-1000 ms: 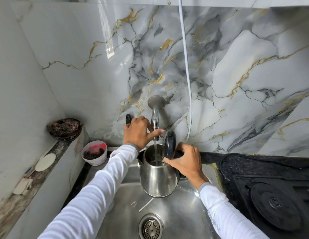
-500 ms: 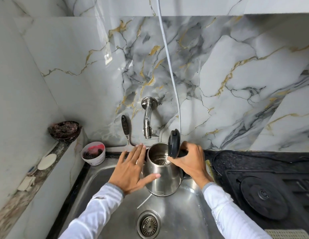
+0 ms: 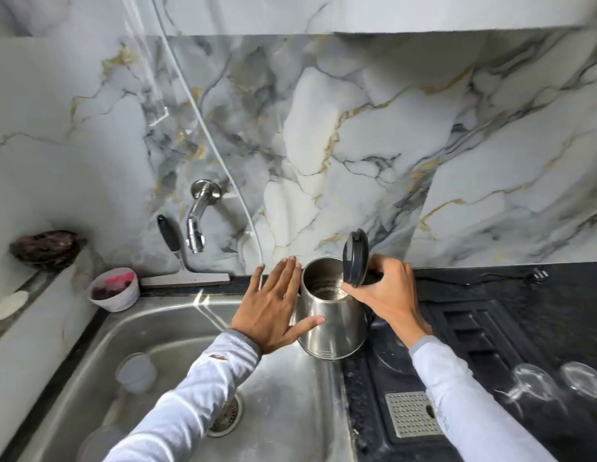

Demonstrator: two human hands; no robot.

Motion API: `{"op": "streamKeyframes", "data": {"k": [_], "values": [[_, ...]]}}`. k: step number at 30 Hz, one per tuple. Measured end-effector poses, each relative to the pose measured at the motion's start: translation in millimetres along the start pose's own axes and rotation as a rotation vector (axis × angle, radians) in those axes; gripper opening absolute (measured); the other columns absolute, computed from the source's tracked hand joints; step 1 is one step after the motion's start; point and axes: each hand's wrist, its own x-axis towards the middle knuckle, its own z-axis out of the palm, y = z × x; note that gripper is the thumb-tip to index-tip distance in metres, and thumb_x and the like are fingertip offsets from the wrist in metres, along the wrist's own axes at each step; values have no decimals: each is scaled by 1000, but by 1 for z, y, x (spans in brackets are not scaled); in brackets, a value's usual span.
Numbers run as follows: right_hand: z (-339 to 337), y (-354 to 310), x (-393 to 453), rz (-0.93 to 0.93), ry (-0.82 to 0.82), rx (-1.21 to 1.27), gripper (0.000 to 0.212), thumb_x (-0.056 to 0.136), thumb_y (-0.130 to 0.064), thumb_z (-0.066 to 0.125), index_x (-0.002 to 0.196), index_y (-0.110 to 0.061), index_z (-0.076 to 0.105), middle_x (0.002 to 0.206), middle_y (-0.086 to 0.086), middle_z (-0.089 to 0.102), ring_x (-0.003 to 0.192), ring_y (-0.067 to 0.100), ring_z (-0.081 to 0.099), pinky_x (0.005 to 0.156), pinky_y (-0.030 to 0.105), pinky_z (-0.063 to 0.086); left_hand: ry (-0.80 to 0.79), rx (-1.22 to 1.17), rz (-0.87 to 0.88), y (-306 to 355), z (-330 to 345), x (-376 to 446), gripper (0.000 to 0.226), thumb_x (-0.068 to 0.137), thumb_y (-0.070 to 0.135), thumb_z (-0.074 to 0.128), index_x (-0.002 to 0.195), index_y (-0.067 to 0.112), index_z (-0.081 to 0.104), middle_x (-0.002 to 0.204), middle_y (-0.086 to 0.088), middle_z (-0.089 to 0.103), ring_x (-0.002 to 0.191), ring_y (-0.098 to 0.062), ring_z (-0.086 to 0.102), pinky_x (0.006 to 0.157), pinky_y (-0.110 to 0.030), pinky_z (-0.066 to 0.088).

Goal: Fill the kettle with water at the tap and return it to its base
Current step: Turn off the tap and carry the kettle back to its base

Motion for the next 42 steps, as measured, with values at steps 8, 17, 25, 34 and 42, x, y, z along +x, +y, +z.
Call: {"op": "streamKeyframes", "data": {"k": [8, 17, 25, 34, 42], "values": [[-84, 93, 1, 28, 40, -98, 49, 53, -55, 85, 64, -10, 69, 65, 4, 79, 66, 29, 76, 64, 46, 61, -41, -21, 33, 110, 15, 55, 106, 85, 82, 14, 157, 4, 7, 168, -14, 11, 155, -25, 9, 125, -54, 15], [-107, 159, 5, 98, -15, -13, 47, 51, -60, 79, 69, -17, 78, 70, -4, 82, 71, 19, 80, 71, 46, 65, -90, -10, 5, 169, 37, 84, 104, 89, 81, 21, 157, 3, 10, 168, -15, 12, 154, -25, 13, 125, -55, 15], [-99, 173, 16, 34, -114, 65, 42, 56, -57, 80, 69, -17, 77, 67, -7, 82, 66, 11, 78, 67, 41, 65, -102, 40, -43, 173, 43, 82, 106, 86, 82, 10, 156, 2, 14, 166, -15, 23, 153, -26, 18, 124, -57, 17], [-121, 170, 25, -33, -382, 35, 104, 48, -104, 69, 116, -25, 74, 103, -4, 87, 100, 20, 82, 91, 45, 66, -72, -2, -97, 181, 48, 83, 109, 84, 83, 6, 156, 2, 17, 162, -14, 33, 151, -26, 25, 123, -56, 23], [-144, 155, 20, -165, -590, -213, 78, 96, -76, 54, 167, -51, 33, 167, -3, 58, 152, 27, 58, 122, 54, 50, -59, -146, -156, 182, 43, 80, 116, 77, 90, 15, 156, 11, -13, 163, -9, 33, 151, -24, 26, 123, -56, 24]]}}
